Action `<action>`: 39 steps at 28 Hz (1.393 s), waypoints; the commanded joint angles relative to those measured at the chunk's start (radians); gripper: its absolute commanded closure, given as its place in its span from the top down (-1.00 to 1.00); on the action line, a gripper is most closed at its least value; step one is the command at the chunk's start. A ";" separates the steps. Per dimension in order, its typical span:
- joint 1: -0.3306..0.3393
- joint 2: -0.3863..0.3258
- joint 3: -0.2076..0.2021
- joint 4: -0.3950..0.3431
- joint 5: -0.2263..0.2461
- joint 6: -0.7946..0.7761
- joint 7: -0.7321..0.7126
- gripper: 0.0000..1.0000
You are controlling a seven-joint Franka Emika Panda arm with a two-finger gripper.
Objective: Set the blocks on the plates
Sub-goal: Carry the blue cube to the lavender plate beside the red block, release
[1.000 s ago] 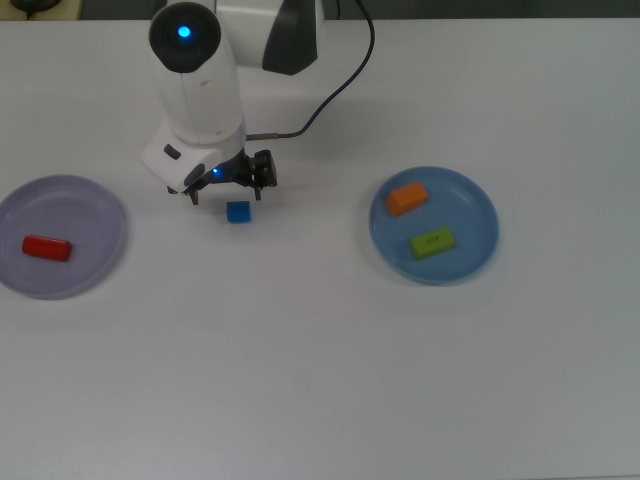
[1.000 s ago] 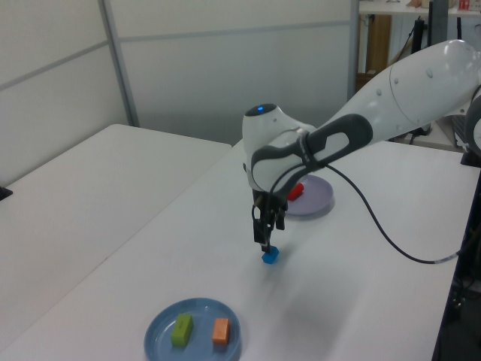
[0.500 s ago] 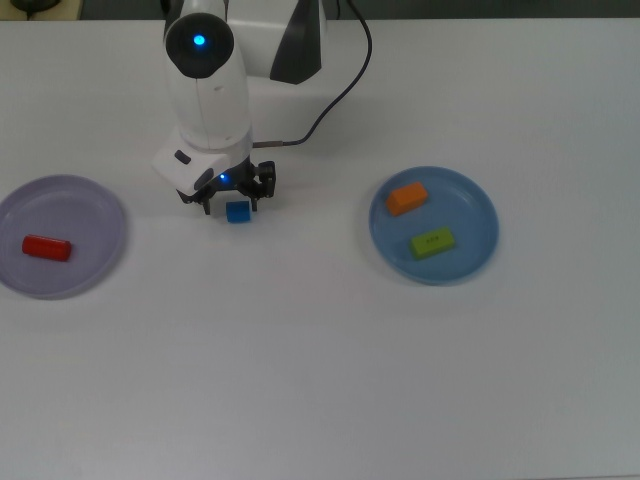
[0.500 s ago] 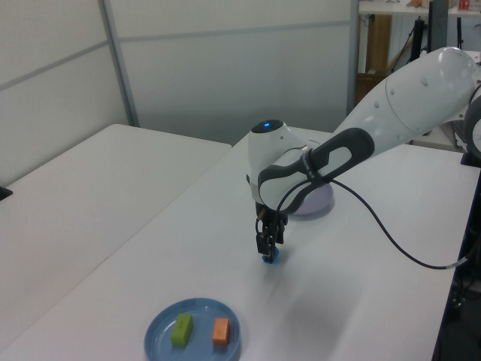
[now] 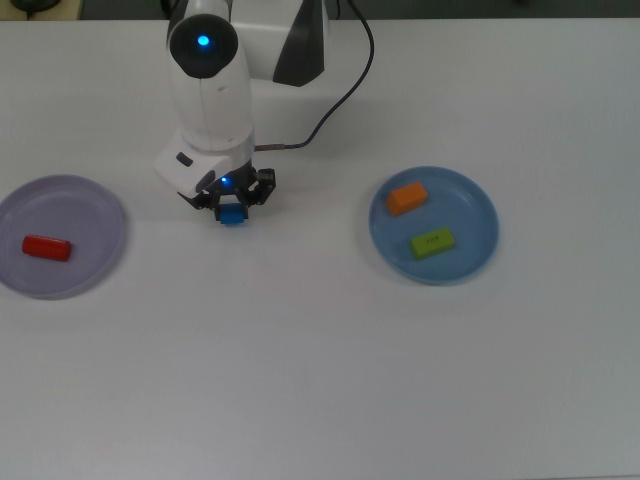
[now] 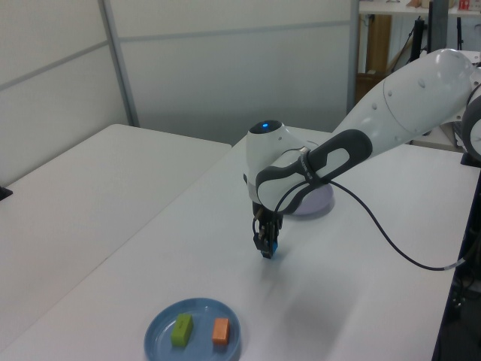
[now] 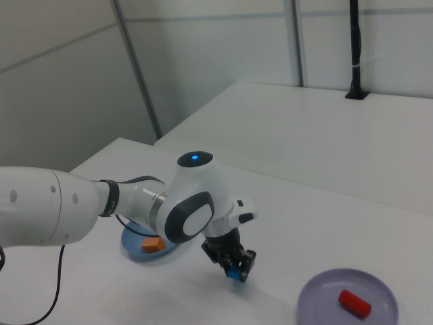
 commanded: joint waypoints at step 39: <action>-0.265 0.123 -0.067 0.224 0.088 -0.014 -0.334 1.00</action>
